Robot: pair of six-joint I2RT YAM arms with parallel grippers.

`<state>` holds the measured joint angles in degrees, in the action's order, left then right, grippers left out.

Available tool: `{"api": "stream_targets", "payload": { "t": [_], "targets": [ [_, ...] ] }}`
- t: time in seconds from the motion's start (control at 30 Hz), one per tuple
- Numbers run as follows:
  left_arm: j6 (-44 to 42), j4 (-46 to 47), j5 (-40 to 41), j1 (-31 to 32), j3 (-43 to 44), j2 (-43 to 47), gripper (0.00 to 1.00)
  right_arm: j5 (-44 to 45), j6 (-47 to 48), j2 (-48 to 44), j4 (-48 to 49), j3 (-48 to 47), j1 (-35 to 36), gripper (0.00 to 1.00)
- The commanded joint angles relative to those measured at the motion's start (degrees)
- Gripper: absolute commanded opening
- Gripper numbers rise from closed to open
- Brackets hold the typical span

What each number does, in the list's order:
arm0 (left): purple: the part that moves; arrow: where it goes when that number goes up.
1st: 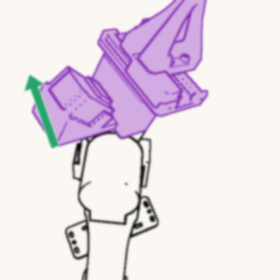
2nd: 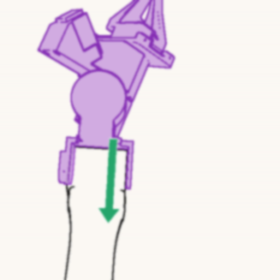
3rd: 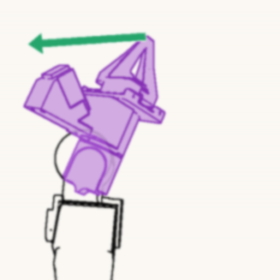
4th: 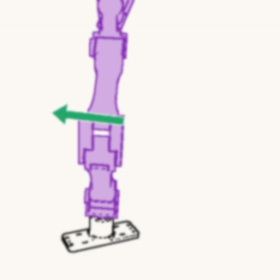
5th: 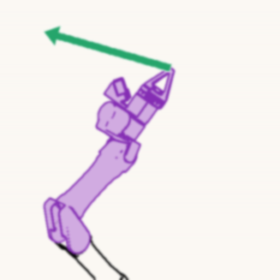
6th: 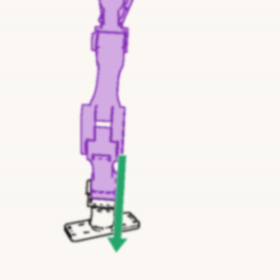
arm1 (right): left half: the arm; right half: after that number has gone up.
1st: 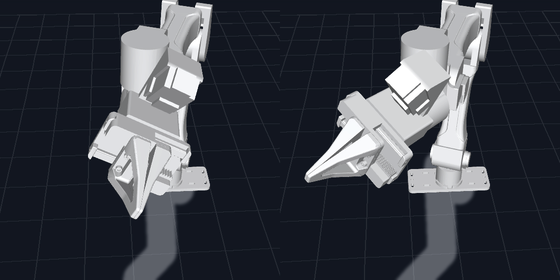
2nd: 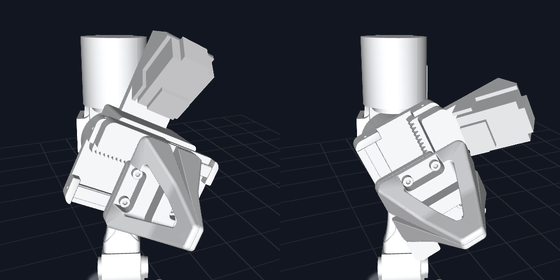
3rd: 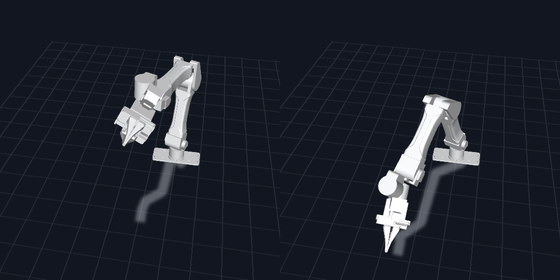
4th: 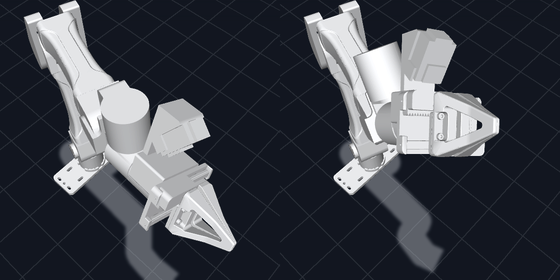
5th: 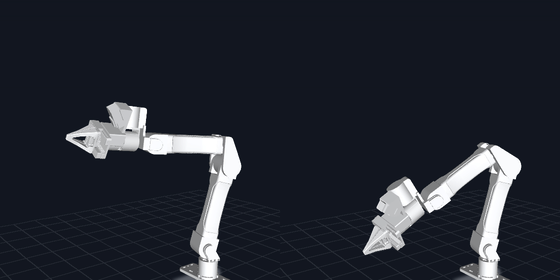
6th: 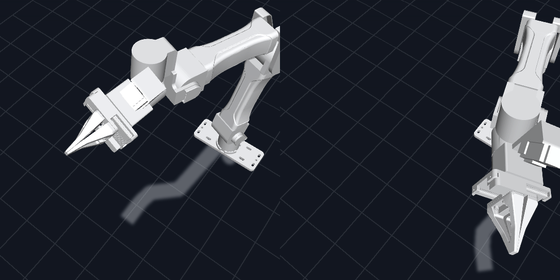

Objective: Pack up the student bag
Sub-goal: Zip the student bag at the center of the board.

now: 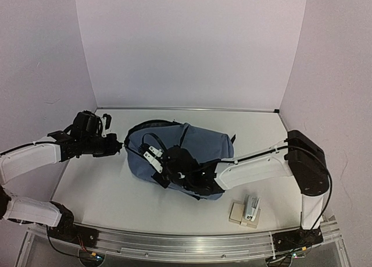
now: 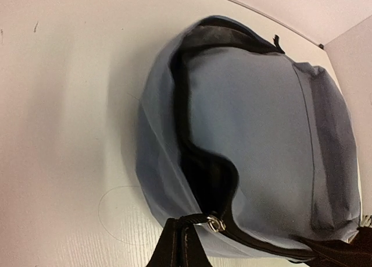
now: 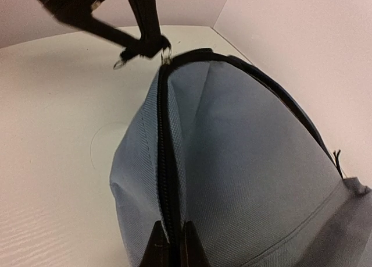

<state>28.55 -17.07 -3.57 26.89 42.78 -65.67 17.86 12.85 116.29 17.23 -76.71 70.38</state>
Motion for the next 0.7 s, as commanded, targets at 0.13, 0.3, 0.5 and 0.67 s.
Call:
{"api": "stream_targets", "payload": {
  "t": [0.13, 0.3, 0.5, 0.67],
  "targets": [
    [1.6, 5.7, 4.2, -9.1, 2.5, -4.3, 0.00, 6.6, -10.6, -14.7, -8.2, 13.3, 2.5, 0.00],
    [-0.5, 10.3, -5.1, -9.1, 1.1, -6.7, 0.00, 6.2, -15.0, -18.5, -9.6, 15.8, 3.2, 0.00],
    [-3.2, 15.4, -22.0, -8.5, -2.6, -5.3, 0.00, 2.4, -16.4, -16.7, -7.0, 10.1, 3.4, 0.37],
    [-1.7, 14.7, -22.8, -8.0, -6.1, -1.5, 0.00, 1.8, -13.7, -10.4, -5.1, 2.3, 3.3, 0.59]
  ]
}}
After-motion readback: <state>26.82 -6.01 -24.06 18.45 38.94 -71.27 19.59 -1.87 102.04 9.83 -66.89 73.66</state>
